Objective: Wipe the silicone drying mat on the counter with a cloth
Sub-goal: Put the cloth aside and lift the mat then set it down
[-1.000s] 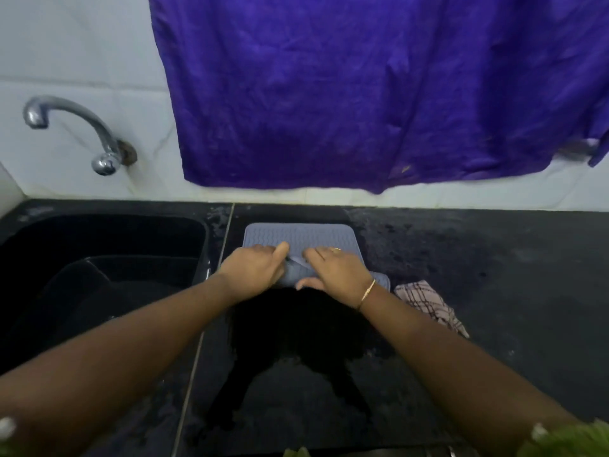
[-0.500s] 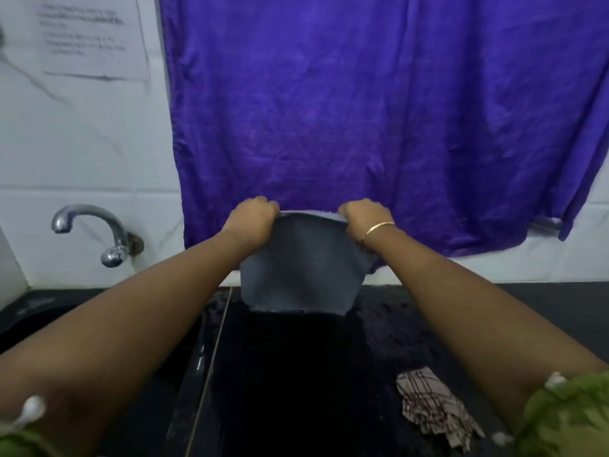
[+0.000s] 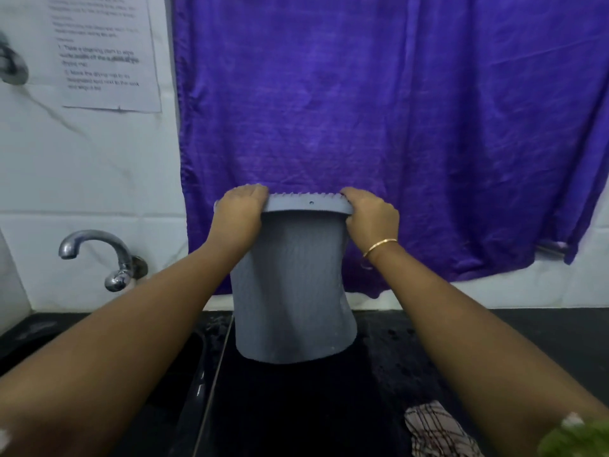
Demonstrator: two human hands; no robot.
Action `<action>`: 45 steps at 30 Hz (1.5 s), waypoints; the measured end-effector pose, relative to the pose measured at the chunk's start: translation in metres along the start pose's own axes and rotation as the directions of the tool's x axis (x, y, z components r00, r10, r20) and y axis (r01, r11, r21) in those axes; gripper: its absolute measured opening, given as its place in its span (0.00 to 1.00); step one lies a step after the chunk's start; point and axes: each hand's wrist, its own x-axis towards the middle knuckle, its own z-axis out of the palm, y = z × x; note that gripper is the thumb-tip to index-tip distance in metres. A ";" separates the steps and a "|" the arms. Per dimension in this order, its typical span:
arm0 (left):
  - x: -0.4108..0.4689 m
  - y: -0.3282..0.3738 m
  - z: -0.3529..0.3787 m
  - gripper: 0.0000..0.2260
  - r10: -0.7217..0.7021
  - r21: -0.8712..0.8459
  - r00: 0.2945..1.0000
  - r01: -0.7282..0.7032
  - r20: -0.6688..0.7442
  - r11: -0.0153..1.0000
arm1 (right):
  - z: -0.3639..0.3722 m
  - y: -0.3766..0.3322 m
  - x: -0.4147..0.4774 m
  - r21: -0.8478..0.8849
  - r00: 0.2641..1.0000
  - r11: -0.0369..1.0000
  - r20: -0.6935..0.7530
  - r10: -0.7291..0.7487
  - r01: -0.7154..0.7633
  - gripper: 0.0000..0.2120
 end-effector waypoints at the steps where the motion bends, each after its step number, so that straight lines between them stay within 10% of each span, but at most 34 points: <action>1: -0.003 0.002 0.000 0.11 -0.009 0.024 0.998 0.008 0.061 1.000 | 0.001 -0.001 -0.003 0.005 0.999 1.000 0.046 0.016 -0.016 0.17; 4: -0.008 0.006 -0.001 0.10 -0.119 0.081 0.963 0.102 0.240 0.991 | 0.007 -0.003 -0.009 -0.026 0.977 0.999 0.211 -0.012 0.018 0.16; 9: -0.025 0.012 -0.008 0.11 0.013 -0.038 0.976 -0.022 -0.217 0.999 | -0.002 0.001 -0.029 0.169 0.946 0.978 -0.317 -0.063 0.122 0.22; 13: -0.027 0.017 0.006 0.11 -0.170 0.048 0.942 0.163 0.289 0.985 | 0.005 0.002 -0.026 0.019 0.966 0.997 0.250 0.071 -0.078 0.17; 18: -0.034 0.017 0.013 0.13 0.020 -0.043 0.983 -0.028 -0.182 0.999 | -0.001 0.004 -0.027 0.068 0.953 0.994 -0.295 -0.067 0.091 0.18; 23: -0.020 0.013 0.010 0.09 -0.115 0.082 0.970 0.100 0.212 0.992 | 0.006 0.006 -0.014 -0.045 0.964 0.998 0.260 0.056 -0.046 0.15; 28: -0.006 0.009 -0.005 0.14 0.092 -0.012 0.917 -0.105 -0.388 0.994 | -0.012 -0.006 -0.004 0.114 0.898 0.981 -0.429 -0.095 0.158 0.22; 31: -0.006 0.013 -0.002 0.11 -0.031 0.082 0.998 0.027 0.054 0.996 | -0.005 -0.003 0.000 0.026 0.999 1.000 0.046 -0.015 0.014 0.20; 33: -0.013 0.013 0.009 0.10 -0.133 0.175 0.931 0.077 0.339 0.982 | 0.002 -0.001 -0.006 -0.047 0.918 0.998 0.392 0.055 -0.040 0.19; 37: -0.005 0.009 0.002 0.07 -0.045 0.037 0.999 0.045 0.010 0.998 | -0.012 -0.001 0.001 0.066 0.988 0.997 0.154 0.017 -0.027 0.20; 42: 0.003 0.020 -0.018 0.09 -0.039 -0.184 0.899 -0.047 -0.437 0.982 | -0.024 -0.007 0.002 0.098 0.910 0.986 -0.407 -0.081 0.132 0.19; 45: -0.009 0.014 0.003 0.07 -0.031 -0.036 0.999 0.029 -0.035 0.999 | -0.009 -0.007 -0.009 -0.038 0.998 0.997 0.012 -0.065 0.066 0.15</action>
